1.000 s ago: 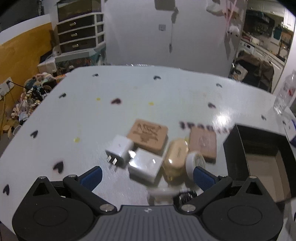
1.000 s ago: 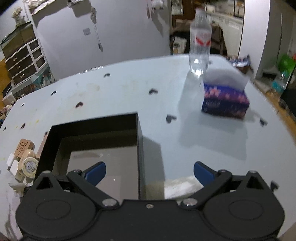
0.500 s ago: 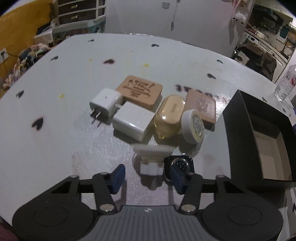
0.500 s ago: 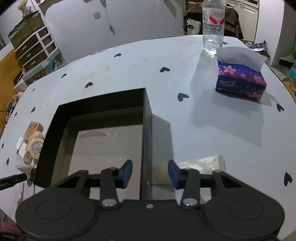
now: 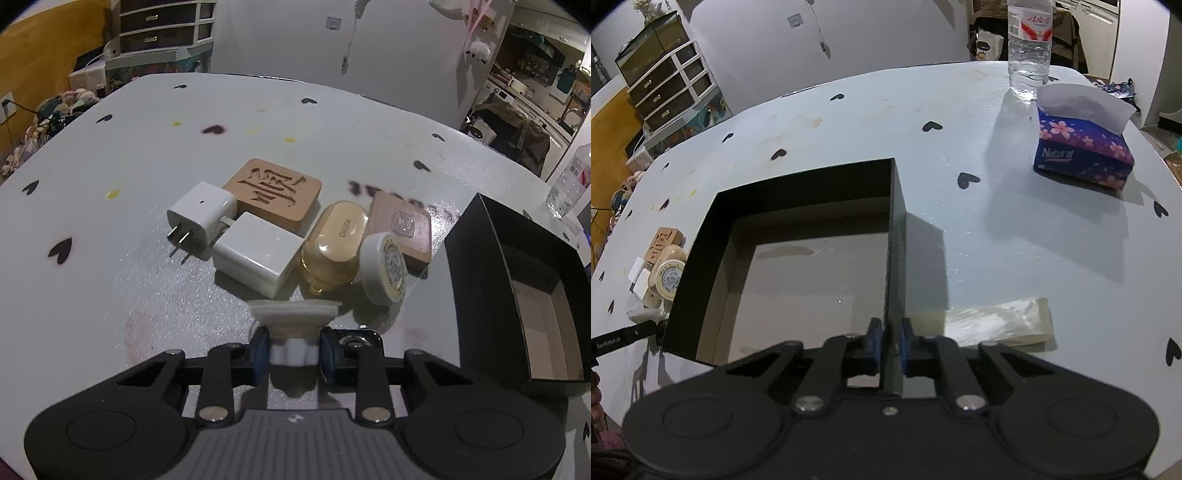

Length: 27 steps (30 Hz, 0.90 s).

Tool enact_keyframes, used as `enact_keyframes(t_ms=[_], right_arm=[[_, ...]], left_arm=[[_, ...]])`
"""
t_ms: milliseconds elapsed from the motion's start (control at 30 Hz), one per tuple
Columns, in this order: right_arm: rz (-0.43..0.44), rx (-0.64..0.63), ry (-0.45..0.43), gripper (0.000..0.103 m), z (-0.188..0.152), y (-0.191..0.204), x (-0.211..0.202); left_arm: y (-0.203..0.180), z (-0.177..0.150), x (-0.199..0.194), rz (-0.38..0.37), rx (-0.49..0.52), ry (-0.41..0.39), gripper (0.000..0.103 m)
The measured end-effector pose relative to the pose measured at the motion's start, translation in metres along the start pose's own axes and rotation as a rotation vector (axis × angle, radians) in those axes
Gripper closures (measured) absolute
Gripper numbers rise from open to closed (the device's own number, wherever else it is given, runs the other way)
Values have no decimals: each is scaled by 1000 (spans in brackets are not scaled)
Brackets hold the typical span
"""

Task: Organize rigid objects
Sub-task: 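Carry the hook with the left gripper into the black box and release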

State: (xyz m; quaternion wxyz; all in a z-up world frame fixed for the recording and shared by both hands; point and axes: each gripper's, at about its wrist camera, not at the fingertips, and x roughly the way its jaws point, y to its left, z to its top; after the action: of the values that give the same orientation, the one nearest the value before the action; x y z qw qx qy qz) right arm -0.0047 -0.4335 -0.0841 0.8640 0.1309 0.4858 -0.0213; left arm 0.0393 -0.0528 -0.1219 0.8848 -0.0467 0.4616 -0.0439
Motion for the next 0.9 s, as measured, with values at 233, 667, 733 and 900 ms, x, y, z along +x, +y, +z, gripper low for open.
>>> enact_keyframes(t_ms=[233, 667, 733, 900], right_arm=[[-24, -5, -4, 97, 0, 4, 0], [-46, -8, -9, 97, -1, 8, -1], [-47, -2, -10, 97, -1, 8, -1], [-50, 5, -16, 98, -2, 8, -1]], left_arm=[[1, 1, -11, 7, 20, -24, 72], [-49, 52, -63, -189, 139, -125, 72], [-66, 60, -59, -244, 157, -124, 72], [-115, 76, -39, -396, 181, -53, 72]])
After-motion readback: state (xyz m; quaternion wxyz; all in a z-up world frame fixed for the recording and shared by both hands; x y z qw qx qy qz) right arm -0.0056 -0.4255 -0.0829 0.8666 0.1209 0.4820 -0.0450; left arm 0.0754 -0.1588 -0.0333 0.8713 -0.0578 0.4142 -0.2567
